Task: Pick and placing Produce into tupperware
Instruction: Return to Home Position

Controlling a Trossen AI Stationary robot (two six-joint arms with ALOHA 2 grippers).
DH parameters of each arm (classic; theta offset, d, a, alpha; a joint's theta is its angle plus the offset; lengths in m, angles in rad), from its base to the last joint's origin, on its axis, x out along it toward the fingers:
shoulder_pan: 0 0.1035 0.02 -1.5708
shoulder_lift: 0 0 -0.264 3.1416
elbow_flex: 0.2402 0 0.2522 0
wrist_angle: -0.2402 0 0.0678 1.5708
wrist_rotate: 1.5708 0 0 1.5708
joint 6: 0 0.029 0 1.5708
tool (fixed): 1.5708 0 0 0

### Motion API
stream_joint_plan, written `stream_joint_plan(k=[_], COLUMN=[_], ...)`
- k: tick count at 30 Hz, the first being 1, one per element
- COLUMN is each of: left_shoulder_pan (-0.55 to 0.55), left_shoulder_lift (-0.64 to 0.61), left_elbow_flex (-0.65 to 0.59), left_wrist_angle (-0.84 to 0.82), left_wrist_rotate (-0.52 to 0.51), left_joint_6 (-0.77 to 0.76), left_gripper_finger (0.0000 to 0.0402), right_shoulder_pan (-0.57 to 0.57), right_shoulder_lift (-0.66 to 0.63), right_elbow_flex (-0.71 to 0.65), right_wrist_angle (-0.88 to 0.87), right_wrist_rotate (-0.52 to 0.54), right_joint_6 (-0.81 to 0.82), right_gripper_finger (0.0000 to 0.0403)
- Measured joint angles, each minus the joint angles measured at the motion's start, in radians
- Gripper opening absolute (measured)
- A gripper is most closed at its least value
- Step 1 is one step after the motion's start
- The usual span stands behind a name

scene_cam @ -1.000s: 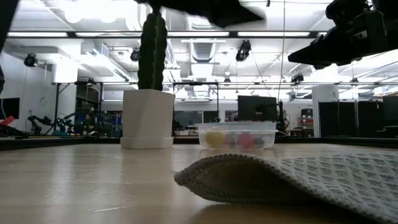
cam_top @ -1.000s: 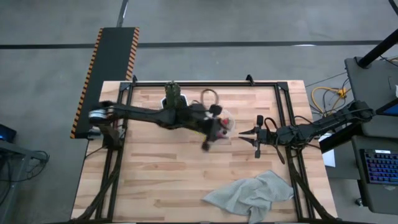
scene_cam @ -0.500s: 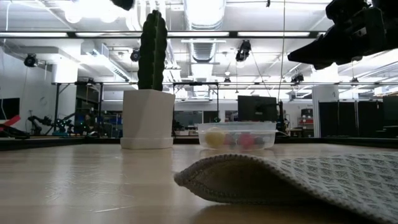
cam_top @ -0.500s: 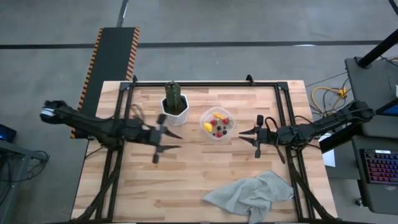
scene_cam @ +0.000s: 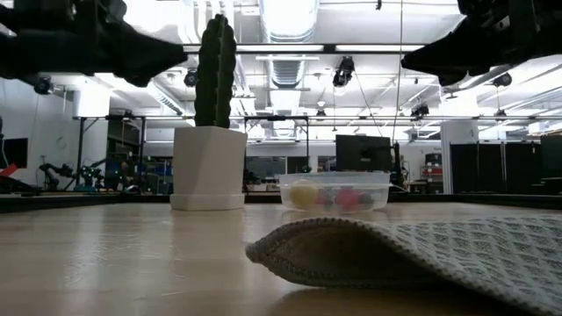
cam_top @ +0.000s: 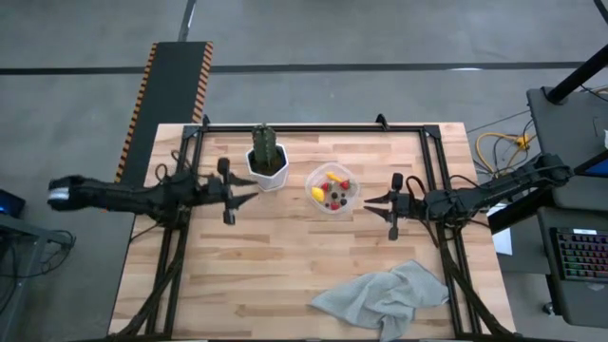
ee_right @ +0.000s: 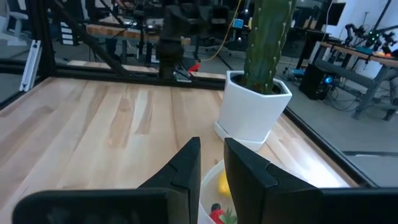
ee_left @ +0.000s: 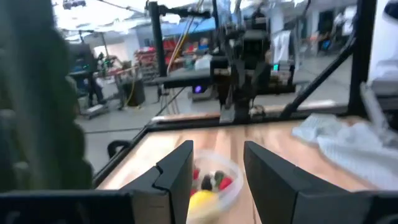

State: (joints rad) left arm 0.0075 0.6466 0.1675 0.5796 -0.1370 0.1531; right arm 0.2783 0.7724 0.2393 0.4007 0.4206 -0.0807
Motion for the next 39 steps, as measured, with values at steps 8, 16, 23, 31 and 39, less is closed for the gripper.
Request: stream_joint_plan(k=[8,16,23,31,39], left_shoulder_pan=[0.268,0.133,-0.006,-0.052,-0.055], left_shoulder_lift=[-0.102,-0.241,-0.354,-0.517,-0.607], left_elbow_flex=[0.029,0.021,-0.003,-0.157,-0.159], left_wrist_angle=[-0.182,-0.364,-0.494,-0.486,-0.516], left_wrist_rotate=[0.339,0.157,0.009,-0.056,-0.053], left_joint_6=[-0.098,-0.112,-0.095,-0.145,-0.092], left_gripper_finger=[0.0127,0.0106,0.0080,0.0078,0.0006], right_shoulder_pan=[-0.002,-0.002,-0.002,-0.002,-0.002], right_shoulder_lift=[0.001,0.001,0.001,0.001,0.001], right_elbow_flex=[0.013,0.015,0.015,0.015,0.015], right_wrist_angle=[-0.001,-0.002,-0.002,-0.002,0.000], right_wrist_rotate=[0.026,0.028,0.029,0.029,0.029], right_joint_6=[-0.025,-0.021,-0.018,-0.008,-0.006], right_gripper_finger=[0.0063,0.0063,0.0063,0.0063,0.0063])
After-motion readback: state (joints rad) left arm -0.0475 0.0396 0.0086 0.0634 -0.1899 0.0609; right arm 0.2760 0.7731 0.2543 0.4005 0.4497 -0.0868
